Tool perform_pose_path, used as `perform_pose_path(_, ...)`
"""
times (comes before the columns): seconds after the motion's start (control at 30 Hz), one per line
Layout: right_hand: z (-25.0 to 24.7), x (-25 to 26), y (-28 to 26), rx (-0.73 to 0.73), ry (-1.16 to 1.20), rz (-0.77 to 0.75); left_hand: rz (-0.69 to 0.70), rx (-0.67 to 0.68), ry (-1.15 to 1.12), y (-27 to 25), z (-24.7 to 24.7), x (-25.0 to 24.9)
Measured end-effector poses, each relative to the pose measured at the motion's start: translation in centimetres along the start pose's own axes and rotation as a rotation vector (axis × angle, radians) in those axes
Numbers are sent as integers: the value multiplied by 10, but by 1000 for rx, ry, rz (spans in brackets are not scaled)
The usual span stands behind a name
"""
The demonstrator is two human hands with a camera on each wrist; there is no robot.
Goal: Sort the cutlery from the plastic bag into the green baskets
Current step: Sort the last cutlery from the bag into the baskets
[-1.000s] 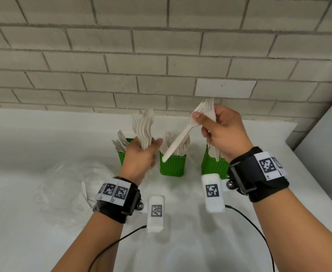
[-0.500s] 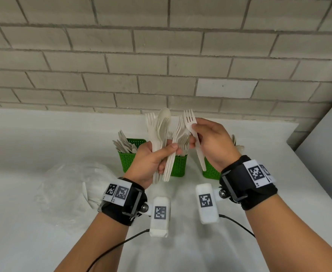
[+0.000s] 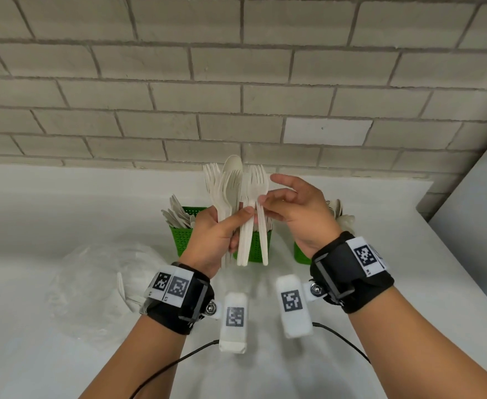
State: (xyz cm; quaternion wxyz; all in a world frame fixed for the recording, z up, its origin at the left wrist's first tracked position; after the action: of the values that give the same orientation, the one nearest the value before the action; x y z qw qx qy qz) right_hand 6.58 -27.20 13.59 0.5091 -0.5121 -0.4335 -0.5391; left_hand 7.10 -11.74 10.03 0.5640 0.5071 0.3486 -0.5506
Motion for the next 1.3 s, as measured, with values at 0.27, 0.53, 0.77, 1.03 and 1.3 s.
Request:
perform_pose_path(0.27, 2, -2, -3, 7, -65, 18, 12, -47, 78, 4, 2, -5)
perform_pose_path(0.53, 0, -4, -4, 26, -180, -17, -14, -50, 52, 3, -2, 0)
perform_pose_path(0.77, 0, -6, -5, -58, -210, -79, -19, -121, -8, 2, 6, 5)
perform_pose_path(1.03, -7, -4, 4, -122, -101, -95, -32, -220, 19, -1, -4, 4)
perform_pose_path(1.3, -1, 6, 18, -166, -186, -166, 5, -395, 20, 4, -38, -5)
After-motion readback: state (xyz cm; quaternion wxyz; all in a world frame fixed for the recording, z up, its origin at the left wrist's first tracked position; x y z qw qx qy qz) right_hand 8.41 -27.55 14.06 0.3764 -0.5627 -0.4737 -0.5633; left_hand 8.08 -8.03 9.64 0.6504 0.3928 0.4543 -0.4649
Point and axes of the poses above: each hand's wrist, its own y-axis towards the middle knuckle, its own z-axis out of the palm, x = y × z, the point moved 1 cm from there along y, towards the middle knuckle, and after that the axes turned 8 degrees about z, right-handed, at the moved point
